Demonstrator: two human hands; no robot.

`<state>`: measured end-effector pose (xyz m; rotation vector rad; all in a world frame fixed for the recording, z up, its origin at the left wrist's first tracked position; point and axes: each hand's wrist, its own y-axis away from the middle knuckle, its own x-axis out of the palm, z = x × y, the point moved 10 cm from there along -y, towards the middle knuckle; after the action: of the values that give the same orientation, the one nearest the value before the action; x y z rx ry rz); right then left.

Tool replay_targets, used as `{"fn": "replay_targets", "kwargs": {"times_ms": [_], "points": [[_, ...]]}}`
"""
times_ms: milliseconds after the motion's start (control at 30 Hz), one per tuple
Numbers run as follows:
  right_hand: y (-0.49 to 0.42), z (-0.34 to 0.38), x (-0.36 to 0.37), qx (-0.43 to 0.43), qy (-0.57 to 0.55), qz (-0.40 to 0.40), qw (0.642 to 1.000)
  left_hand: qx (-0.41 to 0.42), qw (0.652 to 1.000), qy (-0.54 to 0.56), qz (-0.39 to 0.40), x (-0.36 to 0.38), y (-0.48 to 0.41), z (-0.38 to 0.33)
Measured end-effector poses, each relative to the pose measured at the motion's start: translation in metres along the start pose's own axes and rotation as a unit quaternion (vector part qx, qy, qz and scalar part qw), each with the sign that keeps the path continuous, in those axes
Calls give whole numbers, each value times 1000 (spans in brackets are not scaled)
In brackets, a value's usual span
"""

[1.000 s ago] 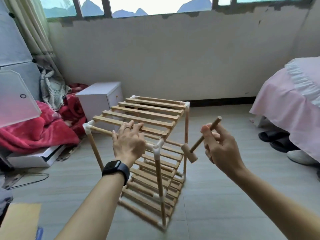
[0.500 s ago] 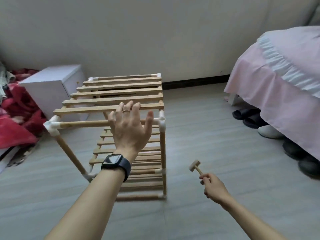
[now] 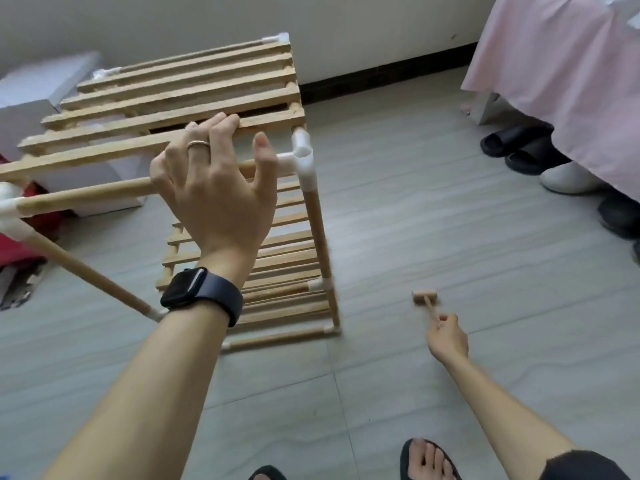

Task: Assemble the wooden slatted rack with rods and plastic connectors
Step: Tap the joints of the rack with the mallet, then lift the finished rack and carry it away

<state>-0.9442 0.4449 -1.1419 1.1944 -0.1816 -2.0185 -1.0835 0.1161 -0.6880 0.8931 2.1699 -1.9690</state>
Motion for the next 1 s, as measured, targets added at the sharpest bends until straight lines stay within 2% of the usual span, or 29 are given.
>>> {"fn": "replay_targets", "kwargs": {"times_ms": [200, 300, 367, 533, 600, 667, 767, 867, 933, 1000], "points": [[6, -18, 9, 35, 84, 26, 996, -19, 1000, 5, 16, 13, -4, -5], [22, -12, 3, 23, 110, 21, 993, -16, 999, 6, 32, 13, -5, -4], [35, 2, 3, -11, 106, 35, 994, -11, 998, 8, 64, 14, -5, -4], [94, 80, -6, -136, 24, 69, 988, 34, 976, 49, 210, 18, -3, -3], [122, 117, -13, -189, -2, 75, 979, 65, 966, 103, 227, 4, -3, 5], [146, 150, -20, -237, -46, 81, 967, 68, 967, 145, 200, -19, 1, 25], [172, 190, -24, -290, -84, 91, 949, -11, 977, 156, 146, -52, 19, 80], [184, 214, -21, -313, -97, 101, 939, -147, 972, 138, 120, -67, 54, 146], [187, 225, -18, -324, -94, 106, 935, -265, 946, 122, 138, -65, 82, 192], [186, 231, -10, -321, -85, 117, 936, -377, 902, 111, 180, -54, 109, 232]]}}
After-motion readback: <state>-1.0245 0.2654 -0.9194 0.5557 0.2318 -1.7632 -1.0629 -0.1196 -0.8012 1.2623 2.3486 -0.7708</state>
